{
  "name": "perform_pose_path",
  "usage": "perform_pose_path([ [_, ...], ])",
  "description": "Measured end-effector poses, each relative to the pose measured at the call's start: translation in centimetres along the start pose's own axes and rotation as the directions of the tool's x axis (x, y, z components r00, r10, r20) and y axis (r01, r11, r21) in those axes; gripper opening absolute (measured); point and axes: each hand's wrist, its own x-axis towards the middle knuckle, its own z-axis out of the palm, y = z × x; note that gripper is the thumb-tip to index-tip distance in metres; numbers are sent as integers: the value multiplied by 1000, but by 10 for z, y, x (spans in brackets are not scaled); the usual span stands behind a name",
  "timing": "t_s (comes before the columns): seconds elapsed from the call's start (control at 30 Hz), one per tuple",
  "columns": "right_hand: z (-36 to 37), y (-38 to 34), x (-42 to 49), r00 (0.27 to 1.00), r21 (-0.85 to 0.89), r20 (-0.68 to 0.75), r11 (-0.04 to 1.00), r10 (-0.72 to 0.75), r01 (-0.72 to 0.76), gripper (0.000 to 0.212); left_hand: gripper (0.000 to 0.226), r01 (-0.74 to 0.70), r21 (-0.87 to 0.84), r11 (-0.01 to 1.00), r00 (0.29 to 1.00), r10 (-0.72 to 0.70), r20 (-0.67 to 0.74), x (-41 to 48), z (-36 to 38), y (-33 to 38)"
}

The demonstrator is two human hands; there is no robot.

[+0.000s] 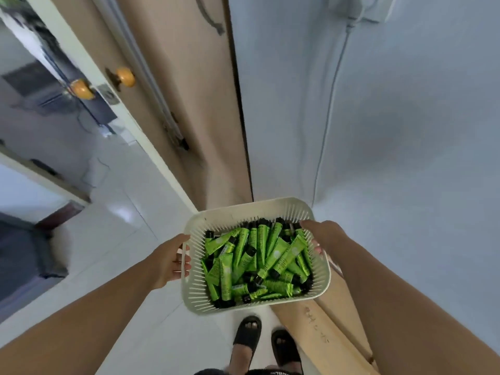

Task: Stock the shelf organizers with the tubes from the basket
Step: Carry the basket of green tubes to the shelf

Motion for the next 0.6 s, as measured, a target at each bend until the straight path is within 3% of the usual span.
perform_pose_path([
  [0.13,32,-73,-1,971,-295,84,925,-222,237,60,34,-94,-60,994,968,78,-239,-39,-20,-19],
  [0.27,85,-123,-23,891,-427,191,783,-411,453,56,62,-183,-21,983,865,150,-479,-82,-27,-42],
  [0.33,115,-138,-41,858,-459,223,727,-462,511,65,68,-128,-9,992,813,100,-574,-100,-36,-57],
  [0.43,158,-150,-73,812,-500,266,647,-519,577,76,54,-14,10,1000,719,17,-695,-120,-55,-83],
  [0.6,246,-173,-128,731,-496,379,542,-567,678,68,65,32,-210,977,630,-183,-755,-154,-100,-132],
])
